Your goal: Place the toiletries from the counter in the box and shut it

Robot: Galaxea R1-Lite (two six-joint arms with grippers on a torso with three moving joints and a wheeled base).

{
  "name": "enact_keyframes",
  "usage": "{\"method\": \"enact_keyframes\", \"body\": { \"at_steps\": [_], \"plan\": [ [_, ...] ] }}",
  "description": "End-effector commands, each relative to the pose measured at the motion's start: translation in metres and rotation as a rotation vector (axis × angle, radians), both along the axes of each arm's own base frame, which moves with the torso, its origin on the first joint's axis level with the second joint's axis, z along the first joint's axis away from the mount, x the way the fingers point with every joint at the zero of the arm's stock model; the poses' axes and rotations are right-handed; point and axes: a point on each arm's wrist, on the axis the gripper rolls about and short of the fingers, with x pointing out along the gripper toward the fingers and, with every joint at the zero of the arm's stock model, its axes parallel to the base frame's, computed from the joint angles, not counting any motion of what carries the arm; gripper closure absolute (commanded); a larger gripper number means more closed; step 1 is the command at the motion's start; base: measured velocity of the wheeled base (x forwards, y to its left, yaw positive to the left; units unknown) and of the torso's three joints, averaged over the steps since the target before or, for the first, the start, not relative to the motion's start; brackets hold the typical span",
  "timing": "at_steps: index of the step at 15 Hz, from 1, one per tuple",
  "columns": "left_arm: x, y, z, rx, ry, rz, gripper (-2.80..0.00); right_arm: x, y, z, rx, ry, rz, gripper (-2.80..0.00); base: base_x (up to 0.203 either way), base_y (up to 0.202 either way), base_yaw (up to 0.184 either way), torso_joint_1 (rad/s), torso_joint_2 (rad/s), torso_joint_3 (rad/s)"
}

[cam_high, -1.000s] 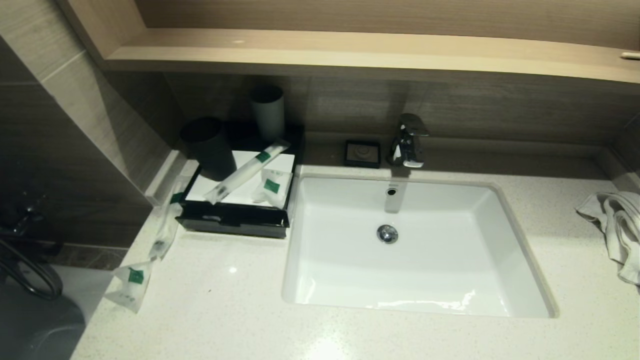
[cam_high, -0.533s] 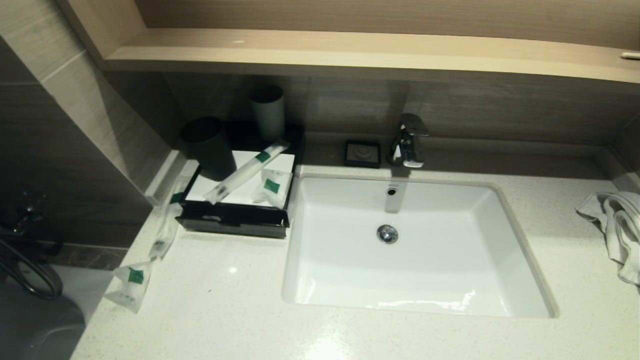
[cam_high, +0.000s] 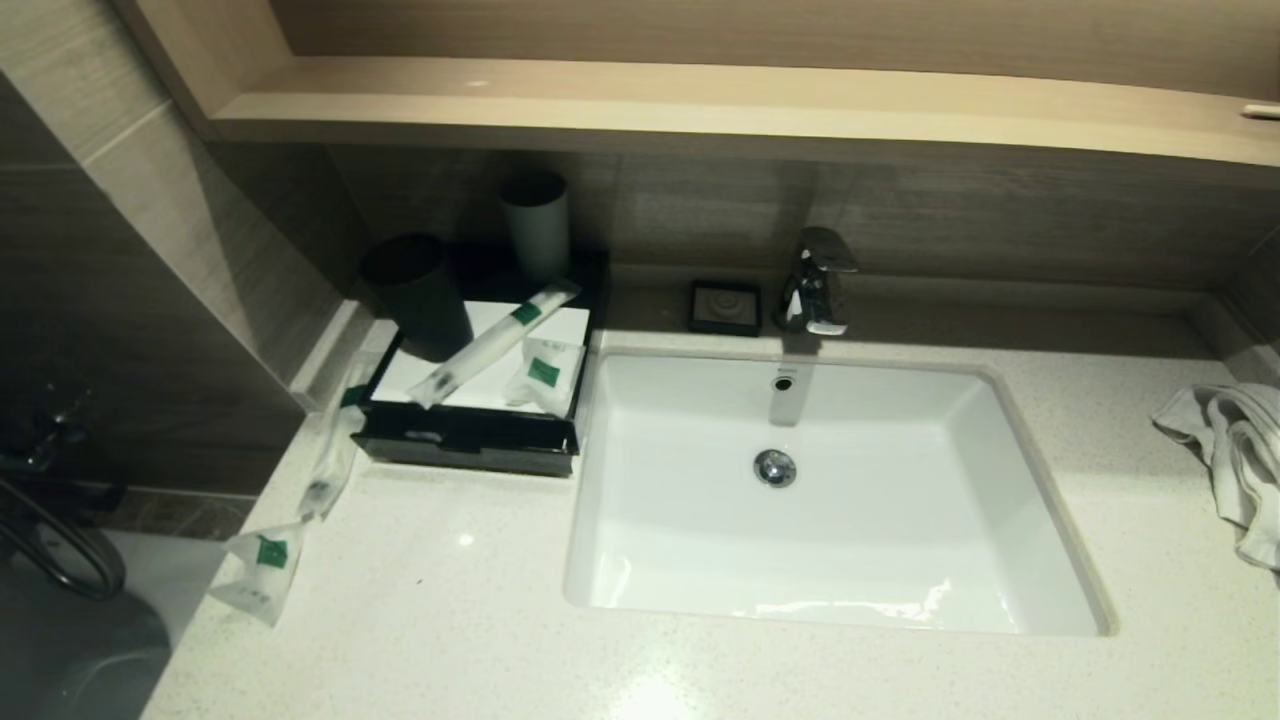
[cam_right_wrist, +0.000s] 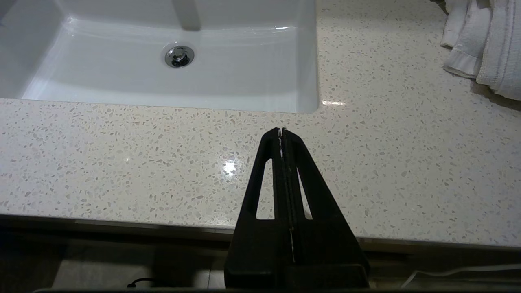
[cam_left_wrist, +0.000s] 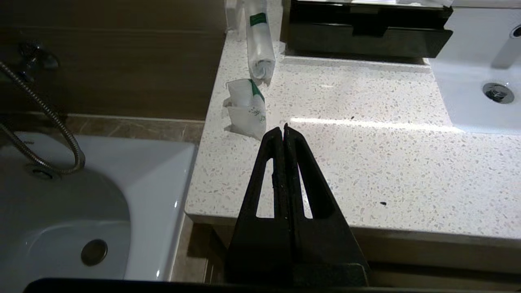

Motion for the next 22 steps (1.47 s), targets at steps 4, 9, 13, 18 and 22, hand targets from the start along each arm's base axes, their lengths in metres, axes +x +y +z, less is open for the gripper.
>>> {"method": "enact_keyframes", "body": {
  "at_steps": [4,9,13,18,22],
  "plan": [
    [-0.011,0.000,0.025,0.003,-0.058,-0.016,0.00,0.000,0.000,0.000,-0.001,0.000,0.001,0.00,0.000,0.000,0.000,0.000,0.00,0.000],
    [-0.024,-0.001,0.044,0.007,-0.070,-0.053,0.00,0.000,0.000,0.000,-0.001,0.000,0.001,0.00,0.000,0.000,0.000,0.000,0.00,0.000],
    [-0.039,-0.002,0.060,0.007,-0.068,-0.061,0.00,0.000,0.000,0.000,-0.001,0.000,0.000,0.00,0.000,0.000,0.000,0.000,0.00,0.000],
    [-0.048,-0.002,0.071,0.009,-0.102,-0.061,0.00,0.000,0.000,0.000,-0.001,0.000,0.001,0.00,0.000,0.000,0.000,0.000,0.00,0.000],
    [-0.064,-0.002,0.084,0.012,-0.116,-0.082,0.00,0.000,0.000,0.000,-0.001,0.000,-0.001,0.00,0.000,0.000,0.000,0.000,0.00,0.000]
  ]
}}
